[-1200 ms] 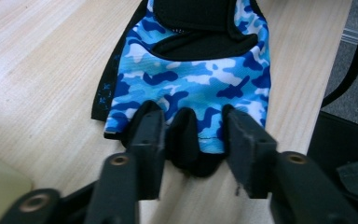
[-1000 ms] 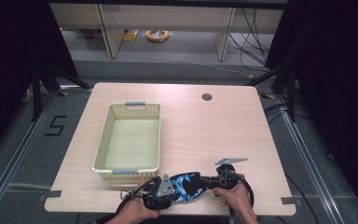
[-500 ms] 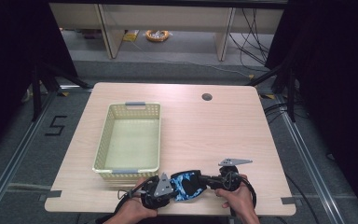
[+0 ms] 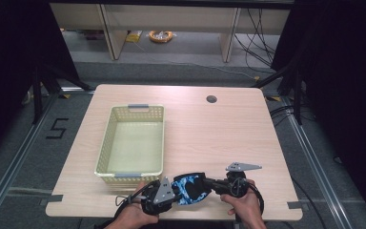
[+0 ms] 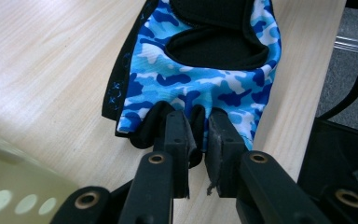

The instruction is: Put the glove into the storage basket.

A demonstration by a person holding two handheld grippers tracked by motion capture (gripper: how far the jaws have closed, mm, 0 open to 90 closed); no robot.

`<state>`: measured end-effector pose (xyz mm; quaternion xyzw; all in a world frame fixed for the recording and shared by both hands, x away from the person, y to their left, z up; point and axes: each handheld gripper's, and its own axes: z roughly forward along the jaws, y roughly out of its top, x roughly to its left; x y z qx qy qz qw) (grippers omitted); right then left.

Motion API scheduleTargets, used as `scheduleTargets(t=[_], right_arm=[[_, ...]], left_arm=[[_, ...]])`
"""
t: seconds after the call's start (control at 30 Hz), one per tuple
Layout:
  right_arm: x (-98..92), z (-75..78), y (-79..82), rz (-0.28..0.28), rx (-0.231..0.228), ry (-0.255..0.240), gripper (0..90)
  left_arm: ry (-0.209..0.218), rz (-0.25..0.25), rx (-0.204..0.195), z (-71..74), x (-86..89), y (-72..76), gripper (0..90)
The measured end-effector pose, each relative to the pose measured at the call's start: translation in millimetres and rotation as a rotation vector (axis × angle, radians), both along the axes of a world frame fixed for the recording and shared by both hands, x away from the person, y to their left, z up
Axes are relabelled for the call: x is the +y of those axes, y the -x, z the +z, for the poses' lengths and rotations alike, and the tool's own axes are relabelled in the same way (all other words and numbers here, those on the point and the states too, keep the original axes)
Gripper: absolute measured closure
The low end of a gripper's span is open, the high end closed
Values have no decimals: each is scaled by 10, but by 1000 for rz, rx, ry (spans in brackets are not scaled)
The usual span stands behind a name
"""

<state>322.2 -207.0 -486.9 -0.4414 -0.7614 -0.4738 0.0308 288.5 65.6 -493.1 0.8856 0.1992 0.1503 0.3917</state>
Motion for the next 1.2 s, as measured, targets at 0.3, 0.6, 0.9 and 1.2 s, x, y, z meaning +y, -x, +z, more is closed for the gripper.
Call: scheduleTargets(t=[0.3, 0.6, 0.9, 1.2], right_arm=[[43, 157, 50, -5, -35, -8, 863], [167, 446, 102, 14, -64, -23, 863], [328, 753, 8, 54, -128, -32, 863], [546, 925, -142, 56, -133, -58, 863]], left_arm=[[22, 0, 4, 79, 35, 16, 791], [40, 20, -23, 315, 193, 16, 794], [52, 48, -44, 585, 353, -49, 796], [14, 94, -77, 829, 567, -183, 797]])
